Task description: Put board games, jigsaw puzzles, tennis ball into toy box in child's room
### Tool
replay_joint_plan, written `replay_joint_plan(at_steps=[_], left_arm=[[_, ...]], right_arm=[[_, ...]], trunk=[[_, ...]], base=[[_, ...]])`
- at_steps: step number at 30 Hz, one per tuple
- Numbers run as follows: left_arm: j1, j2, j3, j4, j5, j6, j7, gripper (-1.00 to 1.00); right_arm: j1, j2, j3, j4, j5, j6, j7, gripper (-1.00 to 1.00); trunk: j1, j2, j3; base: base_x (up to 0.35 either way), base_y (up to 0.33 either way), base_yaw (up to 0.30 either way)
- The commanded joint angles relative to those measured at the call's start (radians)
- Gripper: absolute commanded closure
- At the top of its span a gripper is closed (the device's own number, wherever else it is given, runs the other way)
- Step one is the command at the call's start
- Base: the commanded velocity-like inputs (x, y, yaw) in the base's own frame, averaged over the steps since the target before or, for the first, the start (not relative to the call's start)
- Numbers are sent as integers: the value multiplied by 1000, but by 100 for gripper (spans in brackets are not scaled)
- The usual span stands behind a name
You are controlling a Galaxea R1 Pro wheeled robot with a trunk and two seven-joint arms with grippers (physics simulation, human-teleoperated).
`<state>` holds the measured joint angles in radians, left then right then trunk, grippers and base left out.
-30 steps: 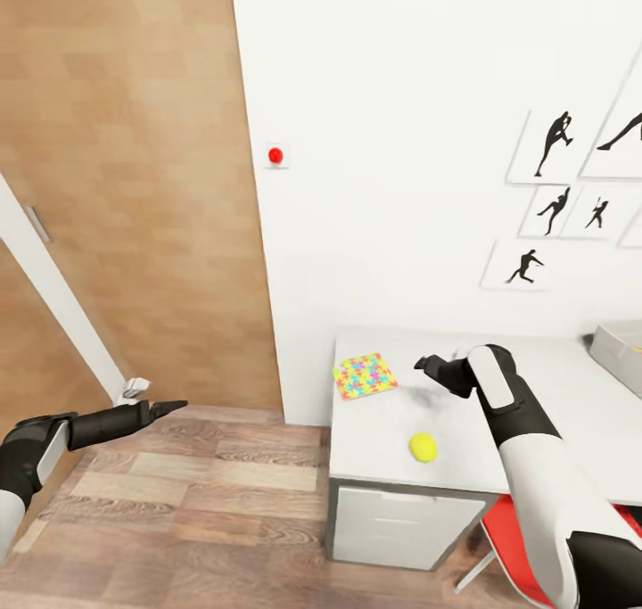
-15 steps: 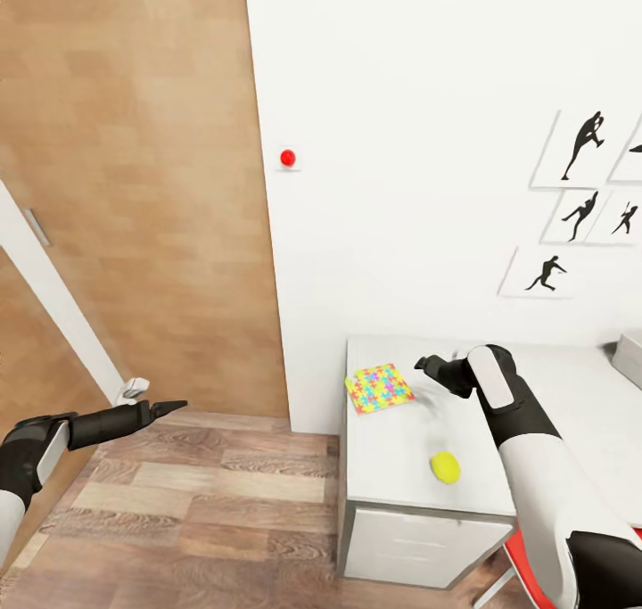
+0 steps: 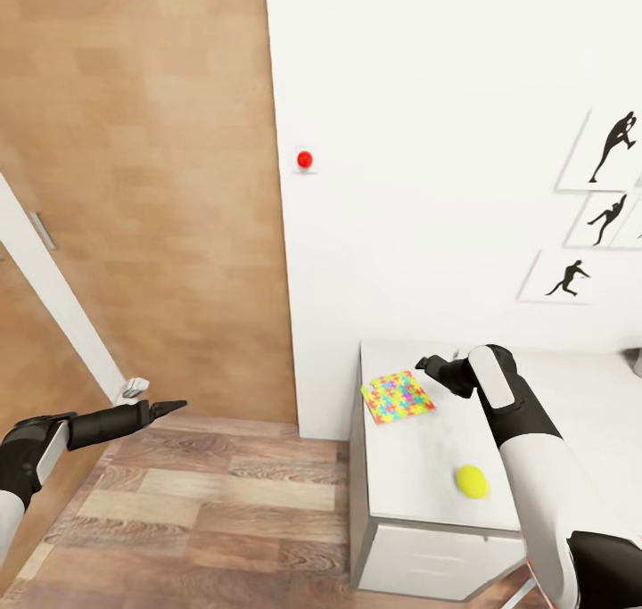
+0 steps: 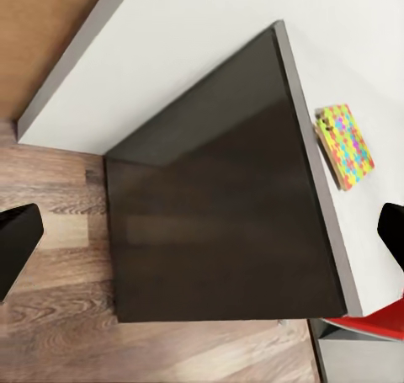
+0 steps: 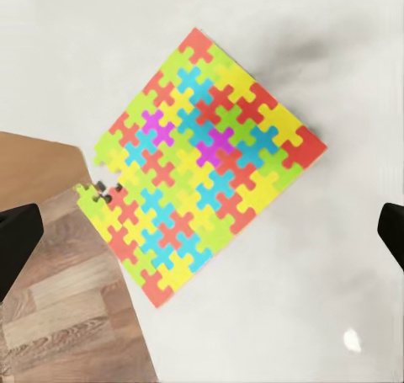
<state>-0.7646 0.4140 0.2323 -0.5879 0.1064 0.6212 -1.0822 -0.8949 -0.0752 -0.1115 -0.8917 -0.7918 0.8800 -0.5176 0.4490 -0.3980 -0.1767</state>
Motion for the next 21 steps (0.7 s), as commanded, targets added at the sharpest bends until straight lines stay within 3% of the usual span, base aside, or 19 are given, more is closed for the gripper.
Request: replay_joint_plan(at_steps=[1,7,21], left_arm=[[-1,0,1,0,4,8,-1,-100],[-1,0,1,0,4,8,-2,-100],[-1,0,1,0,4,7,-5,-100]], right_arm=[[-1,0,0,-1,-11,2,-10,-100],[-1,1,0,-1,-11,3,-9,-100],[-1,0,0,-1,-11,4,-9,-100]], trunk=[[1,-2,-2],[1,-2,-2],[1,-2,-2]], base=[[235,123,0],[259,50,0],[102,11,0]])
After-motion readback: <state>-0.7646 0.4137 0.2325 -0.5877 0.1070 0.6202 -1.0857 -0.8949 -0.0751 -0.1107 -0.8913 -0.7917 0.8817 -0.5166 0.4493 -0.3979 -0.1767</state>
